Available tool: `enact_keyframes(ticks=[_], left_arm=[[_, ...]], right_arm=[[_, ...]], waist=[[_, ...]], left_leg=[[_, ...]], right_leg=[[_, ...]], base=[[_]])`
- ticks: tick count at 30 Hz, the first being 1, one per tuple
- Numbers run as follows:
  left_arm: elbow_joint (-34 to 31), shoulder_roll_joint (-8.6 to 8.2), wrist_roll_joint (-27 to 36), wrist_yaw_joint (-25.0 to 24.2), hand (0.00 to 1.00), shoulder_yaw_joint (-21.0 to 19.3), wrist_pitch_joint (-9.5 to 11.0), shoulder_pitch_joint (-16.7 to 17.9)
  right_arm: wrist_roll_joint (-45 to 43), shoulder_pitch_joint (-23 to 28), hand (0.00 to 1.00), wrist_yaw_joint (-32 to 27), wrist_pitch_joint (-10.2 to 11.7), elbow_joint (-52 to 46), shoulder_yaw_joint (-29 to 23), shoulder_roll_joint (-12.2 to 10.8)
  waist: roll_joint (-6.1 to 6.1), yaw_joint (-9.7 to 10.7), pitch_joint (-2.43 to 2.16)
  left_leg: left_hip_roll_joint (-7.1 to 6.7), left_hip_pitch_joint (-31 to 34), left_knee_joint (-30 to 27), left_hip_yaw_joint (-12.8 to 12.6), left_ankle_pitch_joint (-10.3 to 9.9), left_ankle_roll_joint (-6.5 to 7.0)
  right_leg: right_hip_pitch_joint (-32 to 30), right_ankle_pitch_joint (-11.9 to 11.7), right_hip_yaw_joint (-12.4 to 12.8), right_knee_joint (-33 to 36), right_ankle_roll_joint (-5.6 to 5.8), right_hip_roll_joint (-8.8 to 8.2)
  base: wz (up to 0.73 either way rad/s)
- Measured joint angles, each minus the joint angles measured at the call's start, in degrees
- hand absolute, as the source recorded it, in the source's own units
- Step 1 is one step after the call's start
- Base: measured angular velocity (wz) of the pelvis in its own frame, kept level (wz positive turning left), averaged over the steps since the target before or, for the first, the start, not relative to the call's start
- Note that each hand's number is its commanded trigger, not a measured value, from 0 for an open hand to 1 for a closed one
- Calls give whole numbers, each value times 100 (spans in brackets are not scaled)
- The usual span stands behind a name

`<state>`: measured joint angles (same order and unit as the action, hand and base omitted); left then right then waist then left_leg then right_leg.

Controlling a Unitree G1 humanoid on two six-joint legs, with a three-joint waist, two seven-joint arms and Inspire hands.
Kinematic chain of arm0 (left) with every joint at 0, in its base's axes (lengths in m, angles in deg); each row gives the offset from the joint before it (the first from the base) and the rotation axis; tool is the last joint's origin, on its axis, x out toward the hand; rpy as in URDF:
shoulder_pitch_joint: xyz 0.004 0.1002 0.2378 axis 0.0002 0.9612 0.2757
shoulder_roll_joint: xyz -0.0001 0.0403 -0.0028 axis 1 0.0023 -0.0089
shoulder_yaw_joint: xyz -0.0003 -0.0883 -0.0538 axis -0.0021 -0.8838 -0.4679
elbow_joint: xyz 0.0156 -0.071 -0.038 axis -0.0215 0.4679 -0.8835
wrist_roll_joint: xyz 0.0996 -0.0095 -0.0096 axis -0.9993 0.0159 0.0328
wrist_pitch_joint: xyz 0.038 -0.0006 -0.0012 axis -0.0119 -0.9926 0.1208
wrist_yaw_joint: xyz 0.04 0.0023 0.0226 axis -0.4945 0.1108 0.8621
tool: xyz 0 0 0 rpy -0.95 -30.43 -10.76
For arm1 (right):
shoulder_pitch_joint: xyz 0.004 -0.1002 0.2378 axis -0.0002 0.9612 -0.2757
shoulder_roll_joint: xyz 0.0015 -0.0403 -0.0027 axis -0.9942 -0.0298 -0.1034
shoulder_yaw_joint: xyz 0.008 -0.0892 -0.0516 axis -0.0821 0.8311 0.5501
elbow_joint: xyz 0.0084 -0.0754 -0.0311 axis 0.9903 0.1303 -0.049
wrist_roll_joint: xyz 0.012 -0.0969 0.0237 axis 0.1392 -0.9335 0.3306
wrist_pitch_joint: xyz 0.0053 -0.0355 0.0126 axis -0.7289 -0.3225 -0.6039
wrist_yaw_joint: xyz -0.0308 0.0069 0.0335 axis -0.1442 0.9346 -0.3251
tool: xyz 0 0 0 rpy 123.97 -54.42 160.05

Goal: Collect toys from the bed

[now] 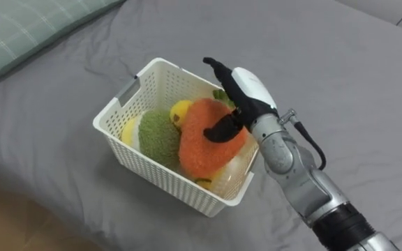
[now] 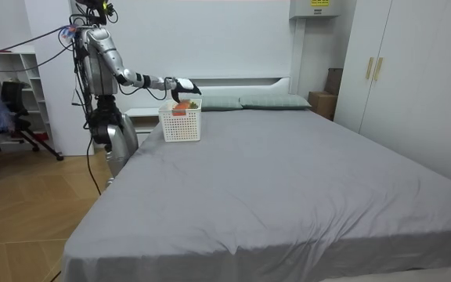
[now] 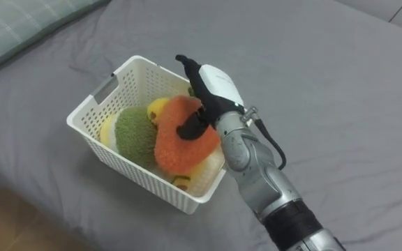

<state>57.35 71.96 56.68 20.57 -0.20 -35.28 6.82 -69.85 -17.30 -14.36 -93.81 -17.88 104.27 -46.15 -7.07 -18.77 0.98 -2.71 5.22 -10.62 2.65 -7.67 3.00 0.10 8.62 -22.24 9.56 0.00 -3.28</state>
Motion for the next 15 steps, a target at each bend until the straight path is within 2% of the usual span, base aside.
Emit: enact_keyframes(ticks=[4,6,8,12,14,15], left_arm=[[-41,-18,6,6,0,-2,0,-70],[-57,-20,6,7,0,-4,-1,-82],[-56,-19,8,8,0,-4,-1,-82],[-54,-36,6,7,0,-96,1,-97],[-54,-72,7,8,0,-145,0,-85],[-54,-77,7,8,0,-162,-1,-56]], right_arm=[[382,-11,0,-75,6,-98,-170,142],[480,-15,0,-99,0,-411,-198,257],[560,-13,0,-121,5,-688,-277,284],[592,5,0,-167,64,-1437,-645,339],[762,163,0,-299,182,-1848,-1014,350],[847,215,0,-365,210,-1889,-1152,355]], waist=[[25,23,-15],[20,146,-18],[22,197,-17],[35,457,-15],[116,531,-1],[163,639,-28]], left_leg=[[1,-77,14,-37,10,6],[0,-101,28,-62,12,11],[5,-160,38,-98,12,12],[6,-202,37,-131,10,15],[13,-331,78,-211,5,24],[13,-384,105,-244,3,27]], right_leg=[[50,0,6,1,0,-10],[63,0,16,4,0,-17],[89,0,49,5,0,-15],[112,-1,167,6,1,-4],[188,-3,259,4,4,-4],[213,-3,314,13,5,-7]], base=[[-3],[-2],[-9],[-7],[-18],[-18]])
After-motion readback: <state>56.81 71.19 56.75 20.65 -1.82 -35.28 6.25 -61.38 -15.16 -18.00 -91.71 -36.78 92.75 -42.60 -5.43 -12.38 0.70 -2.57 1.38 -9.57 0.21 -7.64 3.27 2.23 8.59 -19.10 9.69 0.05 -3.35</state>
